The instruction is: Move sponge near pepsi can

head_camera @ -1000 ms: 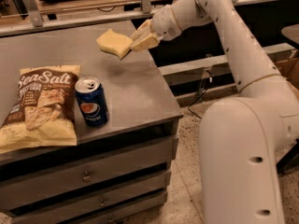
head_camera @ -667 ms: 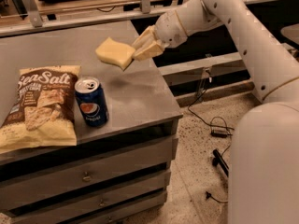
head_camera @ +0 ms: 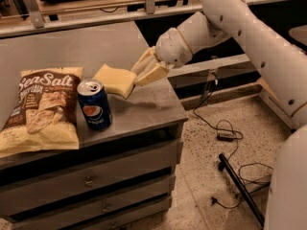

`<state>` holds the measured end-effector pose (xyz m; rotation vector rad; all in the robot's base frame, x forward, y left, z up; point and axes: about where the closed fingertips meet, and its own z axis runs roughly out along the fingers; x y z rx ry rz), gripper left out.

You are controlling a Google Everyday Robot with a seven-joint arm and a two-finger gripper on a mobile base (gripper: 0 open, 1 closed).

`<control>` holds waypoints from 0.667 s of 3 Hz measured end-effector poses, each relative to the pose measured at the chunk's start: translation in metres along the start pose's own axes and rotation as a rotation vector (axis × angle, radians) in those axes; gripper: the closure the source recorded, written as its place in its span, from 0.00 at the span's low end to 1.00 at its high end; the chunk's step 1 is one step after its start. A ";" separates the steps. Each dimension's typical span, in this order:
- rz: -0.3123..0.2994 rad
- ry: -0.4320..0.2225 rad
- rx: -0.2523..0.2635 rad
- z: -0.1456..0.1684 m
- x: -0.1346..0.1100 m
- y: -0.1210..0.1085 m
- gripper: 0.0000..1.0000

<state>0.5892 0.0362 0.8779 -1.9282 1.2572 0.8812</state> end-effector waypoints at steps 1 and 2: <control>0.013 -0.035 -0.034 0.015 0.001 0.025 0.86; 0.018 -0.038 -0.045 0.021 0.002 0.028 0.62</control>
Offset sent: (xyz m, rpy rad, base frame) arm -0.0242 0.0038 -0.0122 0.0178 0.0356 0.0248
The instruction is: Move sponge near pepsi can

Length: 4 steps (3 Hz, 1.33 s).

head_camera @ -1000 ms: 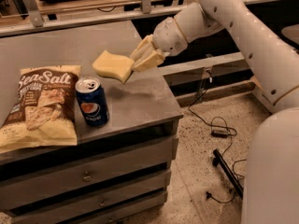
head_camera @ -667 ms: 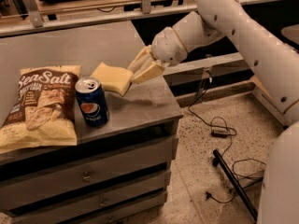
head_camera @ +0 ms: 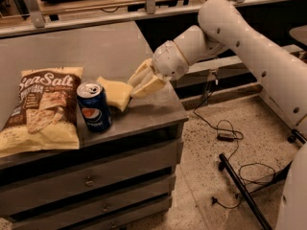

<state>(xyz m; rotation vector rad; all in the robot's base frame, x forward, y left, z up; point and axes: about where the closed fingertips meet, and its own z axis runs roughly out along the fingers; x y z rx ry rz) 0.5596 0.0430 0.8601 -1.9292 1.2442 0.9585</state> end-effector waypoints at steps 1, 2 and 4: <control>0.000 -0.002 -0.002 0.002 0.000 0.000 0.38; -0.001 -0.003 -0.005 0.005 -0.001 0.000 0.07; -0.021 -0.001 0.040 -0.014 -0.009 0.000 0.00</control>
Offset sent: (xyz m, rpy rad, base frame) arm -0.0006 0.0023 -0.0011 0.0009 0.0019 0.0027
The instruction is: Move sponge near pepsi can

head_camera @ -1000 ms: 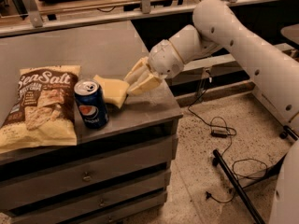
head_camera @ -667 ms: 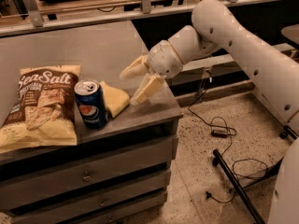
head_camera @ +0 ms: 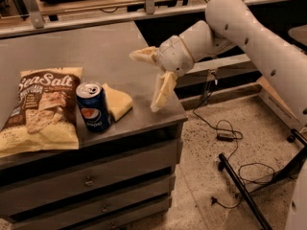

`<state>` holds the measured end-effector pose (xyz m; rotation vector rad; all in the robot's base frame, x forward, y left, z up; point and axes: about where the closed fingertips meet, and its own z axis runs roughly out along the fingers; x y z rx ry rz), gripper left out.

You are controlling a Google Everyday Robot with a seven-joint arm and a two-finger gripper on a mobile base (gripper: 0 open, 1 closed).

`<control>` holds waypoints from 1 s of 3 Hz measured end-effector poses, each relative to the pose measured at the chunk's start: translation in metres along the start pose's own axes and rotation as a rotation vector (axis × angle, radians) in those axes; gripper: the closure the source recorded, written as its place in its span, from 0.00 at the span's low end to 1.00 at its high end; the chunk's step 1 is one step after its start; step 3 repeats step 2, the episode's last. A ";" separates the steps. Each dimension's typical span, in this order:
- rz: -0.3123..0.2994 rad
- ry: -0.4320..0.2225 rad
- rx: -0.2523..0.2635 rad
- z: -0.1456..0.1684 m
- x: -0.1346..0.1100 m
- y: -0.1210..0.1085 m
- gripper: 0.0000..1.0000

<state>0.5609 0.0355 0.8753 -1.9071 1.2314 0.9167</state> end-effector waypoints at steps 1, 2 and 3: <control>-0.029 0.007 0.067 -0.038 -0.017 -0.004 0.00; -0.040 0.006 0.084 -0.045 -0.022 -0.007 0.00; -0.040 0.006 0.084 -0.045 -0.022 -0.007 0.00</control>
Offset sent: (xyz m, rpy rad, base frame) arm 0.0051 -0.0209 0.0320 0.0184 -0.0528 -0.0390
